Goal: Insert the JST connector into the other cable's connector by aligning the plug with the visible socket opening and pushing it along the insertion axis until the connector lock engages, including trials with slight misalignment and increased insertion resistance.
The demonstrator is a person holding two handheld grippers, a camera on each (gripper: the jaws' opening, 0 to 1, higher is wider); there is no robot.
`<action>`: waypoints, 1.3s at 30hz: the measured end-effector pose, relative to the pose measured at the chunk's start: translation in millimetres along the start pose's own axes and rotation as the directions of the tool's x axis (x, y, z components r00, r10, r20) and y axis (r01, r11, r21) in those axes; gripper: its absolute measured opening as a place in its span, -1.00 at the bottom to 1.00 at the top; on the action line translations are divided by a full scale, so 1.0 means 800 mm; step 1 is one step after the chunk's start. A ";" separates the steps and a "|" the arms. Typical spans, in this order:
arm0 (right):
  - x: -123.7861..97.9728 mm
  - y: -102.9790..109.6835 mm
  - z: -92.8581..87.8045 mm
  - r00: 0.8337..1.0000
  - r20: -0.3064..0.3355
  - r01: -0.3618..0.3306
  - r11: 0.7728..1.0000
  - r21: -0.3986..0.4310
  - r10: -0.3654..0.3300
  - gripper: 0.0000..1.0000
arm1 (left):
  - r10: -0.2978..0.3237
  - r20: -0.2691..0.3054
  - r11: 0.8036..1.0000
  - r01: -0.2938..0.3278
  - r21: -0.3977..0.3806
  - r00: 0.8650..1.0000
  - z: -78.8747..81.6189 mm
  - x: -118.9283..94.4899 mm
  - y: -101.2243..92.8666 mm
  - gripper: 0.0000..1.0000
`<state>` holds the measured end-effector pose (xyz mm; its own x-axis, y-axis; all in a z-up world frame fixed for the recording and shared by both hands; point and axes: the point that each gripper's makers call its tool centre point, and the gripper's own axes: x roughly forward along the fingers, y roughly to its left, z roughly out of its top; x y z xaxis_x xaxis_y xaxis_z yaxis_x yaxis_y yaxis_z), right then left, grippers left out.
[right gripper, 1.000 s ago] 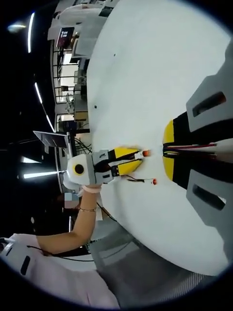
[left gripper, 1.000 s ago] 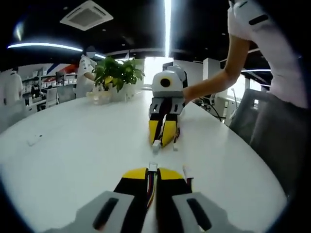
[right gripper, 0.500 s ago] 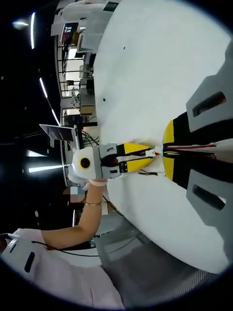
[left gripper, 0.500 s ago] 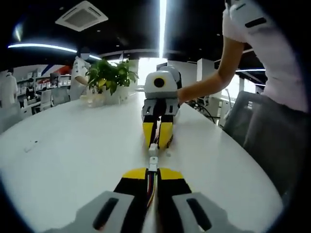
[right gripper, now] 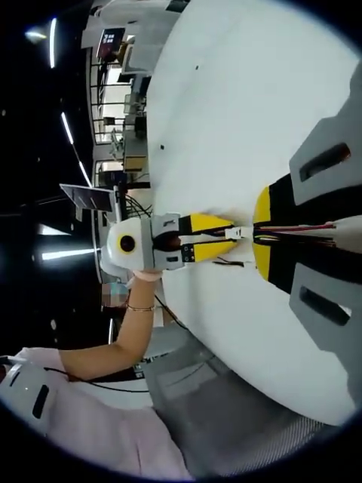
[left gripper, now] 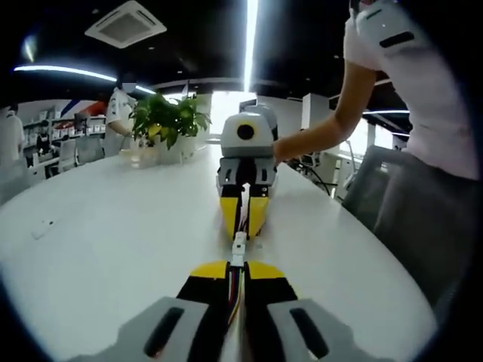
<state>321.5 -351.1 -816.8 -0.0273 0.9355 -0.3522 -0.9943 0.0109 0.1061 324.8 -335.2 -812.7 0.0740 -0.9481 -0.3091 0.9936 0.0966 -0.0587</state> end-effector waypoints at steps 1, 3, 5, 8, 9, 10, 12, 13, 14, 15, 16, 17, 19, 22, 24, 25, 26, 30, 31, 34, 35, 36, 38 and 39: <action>0.000 0.000 -0.001 1.000 -0.002 -0.001 1.000 -0.001 0.001 -0.94 | -0.003 -0.002 1.000 0.003 0.001 1.000 0.000 0.000 0.000 -0.99; 0.001 0.000 -0.002 1.000 -0.009 0.000 1.000 -0.008 0.000 -0.94 | -0.006 -0.001 1.000 0.006 0.001 1.000 0.000 0.000 0.001 -0.99; 0.002 0.000 -0.001 1.000 -0.011 -0.002 1.000 -0.012 0.002 -0.94 | -0.002 -0.002 1.000 0.002 0.005 1.000 -0.002 -0.001 0.003 -0.99; 0.003 0.000 -0.001 1.000 -0.012 -0.006 1.000 -0.019 0.006 -0.94 | -0.005 -0.004 1.000 0.006 0.006 1.000 -0.002 -0.003 0.003 -0.99; 0.003 0.000 0.000 1.000 -0.011 -0.008 1.000 -0.021 0.008 -0.94 | -0.007 -0.003 1.000 0.007 0.008 1.000 -0.002 -0.004 0.003 -0.99; 0.003 0.000 0.001 1.000 -0.010 -0.010 1.000 -0.023 0.009 -0.94 | -0.007 -0.003 1.000 0.007 0.008 1.000 -0.001 -0.004 0.003 -0.99; 0.003 0.001 0.001 1.000 -0.008 -0.016 1.000 -0.024 0.016 -0.94 | -0.012 -0.002 1.000 0.012 0.009 1.000 -0.001 -0.005 0.002 -0.99; 0.003 0.001 0.000 1.000 -0.009 -0.017 1.000 -0.025 0.017 -0.94 | -0.012 -0.002 1.000 0.012 0.010 1.000 -0.001 -0.006 0.002 -0.99; 0.003 0.001 0.000 1.000 -0.009 -0.021 0.999 -0.026 0.021 -0.94 | -0.014 -0.004 1.000 0.014 0.011 1.000 -0.001 -0.005 0.002 -0.99; 0.003 0.002 -0.001 1.000 -0.015 -0.023 0.999 -0.030 0.023 -0.94 | -0.015 -0.007 1.000 0.015 0.010 1.000 -0.002 -0.005 0.002 -0.99; 0.003 0.002 -0.002 1.000 -0.020 -0.023 0.999 -0.034 0.023 -0.94 | -0.014 -0.009 1.000 0.014 0.013 1.000 -0.003 -0.005 0.002 -0.99; 0.004 0.002 -0.002 0.999 -0.025 -0.024 0.999 -0.038 0.023 -0.94 | -0.014 -0.012 1.000 0.014 0.016 1.000 -0.003 -0.005 0.001 -0.99; 0.003 0.002 0.000 1.000 -0.025 -0.019 0.999 -0.039 0.018 -0.94 | -0.008 -0.007 1.000 0.008 0.015 1.000 -0.003 -0.004 0.003 -0.99; 0.002 0.002 -0.001 0.999 -0.029 -0.021 0.999 -0.045 0.020 -0.95 | -0.008 -0.008 1.000 0.008 0.017 1.000 -0.003 -0.003 0.002 -0.99; 0.002 0.002 -0.001 0.999 -0.036 -0.024 0.998 -0.049 0.023 -0.95 | -0.014 -0.018 1.000 0.015 0.023 1.000 -0.004 -0.002 0.000 -0.99; 0.002 0.003 -0.002 0.999 -0.038 -0.026 0.998 -0.049 0.024 -0.95 | -0.015 -0.019 1.000 0.015 0.022 1.000 -0.005 -0.002 0.000 -0.99; 0.002 0.003 -0.002 0.999 -0.038 -0.027 0.998 -0.049 0.025 -0.95 | -0.016 -0.019 1.000 0.016 0.021 1.000 -0.005 -0.001 0.000 -0.99; 0.003 0.006 -0.001 0.999 -0.035 -0.035 0.998 -0.045 0.034 -0.95 | -0.023 -0.021 0.999 0.024 0.027 1.000 -0.004 -0.002 -0.003 -0.99; 0.003 0.006 0.000 0.999 -0.034 -0.037 0.998 -0.044 0.035 -0.95 | -0.025 -0.025 0.999 0.026 0.030 0.999 -0.004 -0.001 -0.003 -0.99; 0.003 0.007 -0.001 0.998 -0.037 -0.044 0.998 -0.046 0.042 -0.95 | -0.030 -0.030 0.999 0.032 0.037 0.999 -0.005 -0.001 -0.005 -0.99; 0.003 0.008 0.000 0.998 -0.035 -0.050 0.998 -0.048 0.048 -0.95 | -0.036 -0.031 0.998 0.038 0.045 0.999 -0.004 -0.002 -0.007 -0.99; 0.004 0.009 0.000 0.998 -0.038 -0.053 0.997 -0.050 0.051 -0.95 | -0.040 -0.034 0.998 0.042 0.050 0.999 -0.004 -0.002 -0.008 -0.99; 0.005 0.011 0.000 0.997 -0.044 -0.064 0.997 -0.051 0.061 -0.95 | -0.050 -0.044 0.997 0.053 0.058 0.998 -0.004 -0.001 -0.010 -0.99; 0.005 0.012 0.000 0.997 -0.044 -0.067 0.996 -0.054 0.065 -0.95 | -0.053 -0.045 0.997 0.056 0.060 0.998 -0.004 -0.001 -0.011 -0.99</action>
<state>311.7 -346.9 -817.0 -0.0963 0.9177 -0.3856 -0.9943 -0.0709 0.0794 315.7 -334.7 -815.0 0.0168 -0.9372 -0.3484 0.9995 0.0250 -0.0192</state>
